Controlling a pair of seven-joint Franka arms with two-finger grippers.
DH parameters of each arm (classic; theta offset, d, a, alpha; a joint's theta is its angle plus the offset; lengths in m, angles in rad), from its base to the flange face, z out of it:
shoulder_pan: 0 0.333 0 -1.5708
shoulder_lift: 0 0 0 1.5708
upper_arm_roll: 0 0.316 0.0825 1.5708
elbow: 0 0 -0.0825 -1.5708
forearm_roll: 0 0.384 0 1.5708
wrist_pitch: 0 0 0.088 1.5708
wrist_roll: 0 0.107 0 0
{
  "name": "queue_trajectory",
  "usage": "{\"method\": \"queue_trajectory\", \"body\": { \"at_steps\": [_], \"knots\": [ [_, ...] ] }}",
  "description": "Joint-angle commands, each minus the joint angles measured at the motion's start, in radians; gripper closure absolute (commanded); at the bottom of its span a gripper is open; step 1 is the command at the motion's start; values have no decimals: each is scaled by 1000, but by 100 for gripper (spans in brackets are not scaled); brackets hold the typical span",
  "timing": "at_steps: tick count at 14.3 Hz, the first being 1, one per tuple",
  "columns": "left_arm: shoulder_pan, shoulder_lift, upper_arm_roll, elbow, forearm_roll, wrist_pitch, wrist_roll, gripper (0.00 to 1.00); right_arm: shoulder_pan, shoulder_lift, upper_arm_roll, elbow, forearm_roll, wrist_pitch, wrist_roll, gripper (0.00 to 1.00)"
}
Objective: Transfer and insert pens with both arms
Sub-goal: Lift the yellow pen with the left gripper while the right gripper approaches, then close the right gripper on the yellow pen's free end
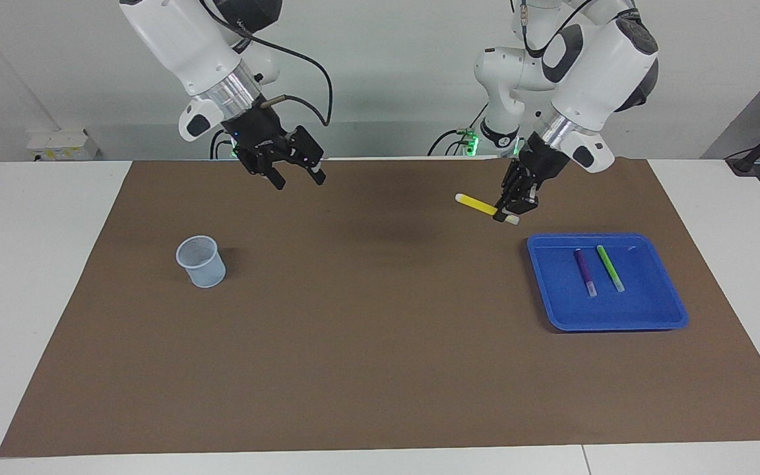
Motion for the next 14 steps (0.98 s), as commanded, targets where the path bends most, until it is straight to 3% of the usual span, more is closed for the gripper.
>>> {"method": "queue_trajectory", "body": {
  "at_steps": [1,14],
  "knots": [
    [-34,-33,14,-25,-16,-4,-53,100,36,-4,-2,-25,44,82,105,0],
    [-46,-70,14,-45,-16,-13,-92,100,254,45,-1,-78,76,330,180,0]
  ]
}}
